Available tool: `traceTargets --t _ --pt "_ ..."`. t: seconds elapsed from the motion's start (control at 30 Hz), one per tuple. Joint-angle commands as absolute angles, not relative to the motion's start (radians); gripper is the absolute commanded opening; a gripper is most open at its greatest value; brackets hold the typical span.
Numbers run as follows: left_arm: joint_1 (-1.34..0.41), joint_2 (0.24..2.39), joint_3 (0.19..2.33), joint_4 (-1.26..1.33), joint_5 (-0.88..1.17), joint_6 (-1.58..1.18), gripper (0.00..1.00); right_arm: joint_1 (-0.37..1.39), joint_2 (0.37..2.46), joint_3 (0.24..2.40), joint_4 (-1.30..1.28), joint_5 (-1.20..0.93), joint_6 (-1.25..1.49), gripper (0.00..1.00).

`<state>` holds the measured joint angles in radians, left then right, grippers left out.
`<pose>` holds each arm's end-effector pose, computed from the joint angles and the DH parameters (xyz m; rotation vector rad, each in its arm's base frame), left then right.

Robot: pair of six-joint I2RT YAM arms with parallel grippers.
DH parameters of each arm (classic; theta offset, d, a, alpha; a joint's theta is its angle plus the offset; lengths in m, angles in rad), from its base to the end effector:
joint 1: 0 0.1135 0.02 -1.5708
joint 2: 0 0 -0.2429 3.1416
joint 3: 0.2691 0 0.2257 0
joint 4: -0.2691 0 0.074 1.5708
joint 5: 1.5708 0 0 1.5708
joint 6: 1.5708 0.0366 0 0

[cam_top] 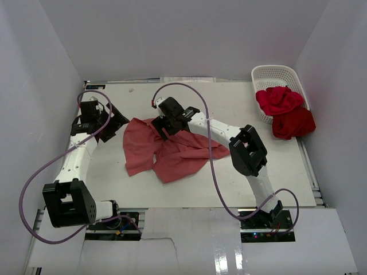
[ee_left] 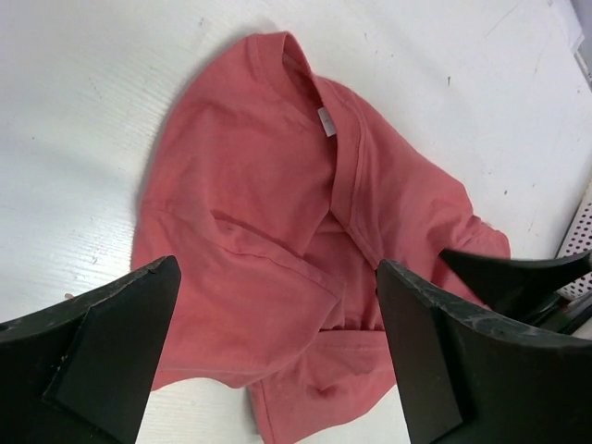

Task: Fold and stack the t-shirts
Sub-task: Flatten out the tshirt

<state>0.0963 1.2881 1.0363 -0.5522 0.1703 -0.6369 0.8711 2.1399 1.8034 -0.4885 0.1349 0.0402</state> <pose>0.2537 0.0183 0.2714 -0.7855 2.2770 -0.4573 0.2941 0.3418 0.2219 -0.9114 2.2234 0.2678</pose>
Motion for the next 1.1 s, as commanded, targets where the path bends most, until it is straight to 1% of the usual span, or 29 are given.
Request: traceTargets --t 0.0,0.17,0.43,0.47,0.5,0.53,0.57,0.6,0.63,0.7,0.73,0.9,1.07 --pt "0.095 1.273 0.997 -0.534 0.199 -0.647 0.98 0.874 2.181 1.942 -0.503 0.152 0.005 0.86" --pt "0.097 1.269 0.933 -0.519 0.222 -0.657 0.98 0.874 2.298 2.081 -0.532 0.14 -0.035 0.82" --pt "0.095 1.266 0.904 -0.503 0.193 -0.646 0.98 0.874 2.41 2.115 -0.54 0.14 -0.034 0.79" --pt "0.097 1.267 0.904 -0.505 0.193 -0.643 0.98 0.874 2.416 2.117 -0.54 0.14 -0.032 0.75" --pt "0.097 1.269 0.904 -0.503 0.193 -0.643 0.98 0.874 2.43 2.118 -0.54 0.14 -0.029 0.7" --pt "0.097 1.269 0.904 -0.502 0.193 -0.641 0.98 0.874 2.434 2.118 -0.54 0.14 -0.029 0.62" --pt "0.097 1.269 0.904 -0.502 0.192 -0.64 0.98 0.874 2.437 2.118 -0.541 0.14 -0.028 0.59" --pt "0.097 1.27 0.902 -0.503 0.192 -0.638 0.98 0.874 2.444 2.117 -0.541 0.143 -0.028 0.49" --pt "0.097 1.269 0.902 -0.502 0.19 -0.637 0.98 0.874 2.445 2.117 -0.541 0.144 -0.026 0.41" --pt "0.097 1.266 0.9 -0.503 0.189 -0.634 0.98 0.874 2.436 2.114 -0.545 0.164 -0.02 0.18" --pt "0.097 1.264 0.9 -0.503 0.187 -0.634 0.98 0.874 2.427 2.108 -0.545 0.169 -0.015 0.08" --pt "0.097 1.258 0.907 -0.503 0.186 -0.632 0.98 0.847 2.28 2.034 -0.525 0.149 0.033 0.08" --pt "0.097 1.259 0.913 -0.503 0.192 -0.623 0.98 0.749 2.119 1.928 -0.532 0.098 0.098 0.08"
